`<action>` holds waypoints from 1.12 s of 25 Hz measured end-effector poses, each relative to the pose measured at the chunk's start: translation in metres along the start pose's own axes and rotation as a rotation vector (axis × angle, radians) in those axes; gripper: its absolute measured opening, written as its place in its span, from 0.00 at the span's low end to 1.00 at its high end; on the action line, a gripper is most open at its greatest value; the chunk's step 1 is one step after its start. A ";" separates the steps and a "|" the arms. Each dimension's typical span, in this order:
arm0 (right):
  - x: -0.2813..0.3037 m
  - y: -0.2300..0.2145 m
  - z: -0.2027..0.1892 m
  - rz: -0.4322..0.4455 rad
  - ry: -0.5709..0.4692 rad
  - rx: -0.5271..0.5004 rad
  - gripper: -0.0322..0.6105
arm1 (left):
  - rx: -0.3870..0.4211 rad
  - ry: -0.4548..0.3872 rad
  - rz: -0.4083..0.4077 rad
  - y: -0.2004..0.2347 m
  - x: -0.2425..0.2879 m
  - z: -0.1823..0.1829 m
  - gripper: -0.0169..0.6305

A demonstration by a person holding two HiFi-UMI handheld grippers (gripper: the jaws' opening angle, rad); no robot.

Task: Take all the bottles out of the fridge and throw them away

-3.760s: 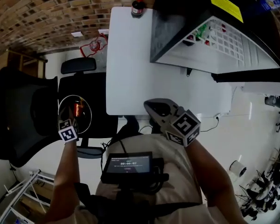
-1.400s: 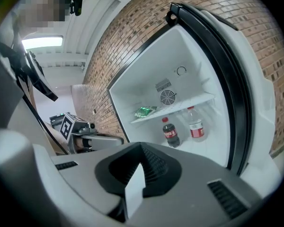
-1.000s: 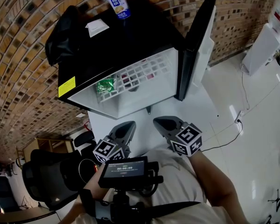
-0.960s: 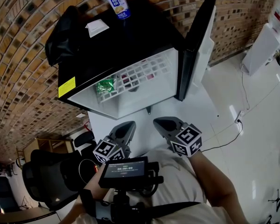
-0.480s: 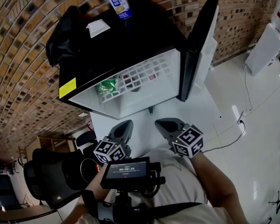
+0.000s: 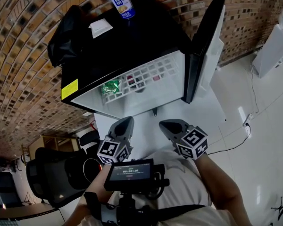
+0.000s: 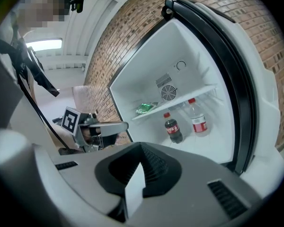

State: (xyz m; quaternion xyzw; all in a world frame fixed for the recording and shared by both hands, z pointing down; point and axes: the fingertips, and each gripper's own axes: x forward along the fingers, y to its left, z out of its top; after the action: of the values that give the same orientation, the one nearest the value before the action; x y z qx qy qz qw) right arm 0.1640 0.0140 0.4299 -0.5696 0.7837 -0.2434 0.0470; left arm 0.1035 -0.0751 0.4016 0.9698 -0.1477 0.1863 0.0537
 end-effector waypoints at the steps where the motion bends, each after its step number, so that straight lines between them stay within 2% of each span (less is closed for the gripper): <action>1: -0.001 -0.001 -0.001 0.000 0.002 0.003 0.05 | 0.039 -0.014 0.031 0.009 0.002 0.008 0.06; 2: -0.002 -0.002 -0.002 0.001 0.003 0.006 0.05 | 0.067 -0.030 0.062 0.020 0.005 0.017 0.15; 3: -0.003 -0.002 -0.002 0.003 0.004 0.008 0.05 | 0.087 -0.041 0.096 0.030 0.008 0.030 0.32; 4: -0.003 -0.002 -0.003 0.007 0.004 0.010 0.05 | 0.106 -0.042 0.135 0.041 0.010 0.044 0.40; 7: -0.003 -0.003 -0.004 0.020 0.003 0.016 0.05 | 0.134 0.013 0.296 0.079 0.021 0.074 0.41; 9: -0.005 -0.003 -0.006 0.029 0.004 0.018 0.05 | 0.060 0.073 0.378 0.108 0.033 0.075 0.41; 11: -0.007 -0.003 -0.006 0.040 0.006 0.017 0.05 | -0.027 0.124 0.422 0.126 0.047 0.071 0.41; 12: -0.009 -0.003 -0.007 0.045 0.008 0.015 0.05 | -0.045 0.146 0.450 0.132 0.053 0.071 0.41; 15: -0.015 -0.003 -0.010 0.055 0.016 0.015 0.05 | -0.042 0.178 0.559 0.151 0.061 0.078 0.42; 17: -0.020 -0.006 -0.012 0.056 0.021 0.021 0.06 | 0.006 0.195 0.616 0.160 0.065 0.087 0.42; 19: -0.023 -0.009 -0.015 0.055 0.026 0.031 0.05 | 0.021 0.278 0.629 0.166 0.075 0.080 0.50; 20: -0.024 -0.010 -0.015 0.056 0.029 0.035 0.06 | 0.007 0.335 0.613 0.168 0.083 0.071 0.58; 21: -0.025 -0.011 -0.016 0.058 0.031 0.036 0.05 | -0.002 0.386 0.589 0.168 0.090 0.063 0.71; 22: -0.026 -0.010 -0.016 0.062 0.032 0.037 0.05 | 0.001 0.423 0.565 0.168 0.096 0.058 0.72; 25: -0.024 -0.006 -0.018 0.083 0.036 0.042 0.06 | 0.068 0.461 0.498 0.161 0.099 0.057 0.72; 26: -0.023 -0.005 -0.019 0.089 0.040 0.044 0.05 | 0.109 0.460 0.473 0.154 0.098 0.060 0.68; 28: -0.019 -0.004 -0.020 0.097 0.046 0.045 0.05 | 0.213 0.433 0.420 0.128 0.093 0.071 0.52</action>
State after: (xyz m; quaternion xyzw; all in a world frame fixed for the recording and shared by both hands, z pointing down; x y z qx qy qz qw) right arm 0.1674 0.0374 0.4455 -0.5239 0.8056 -0.2714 0.0536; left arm 0.1713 -0.2327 0.3777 0.8562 -0.3095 0.4096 -0.0575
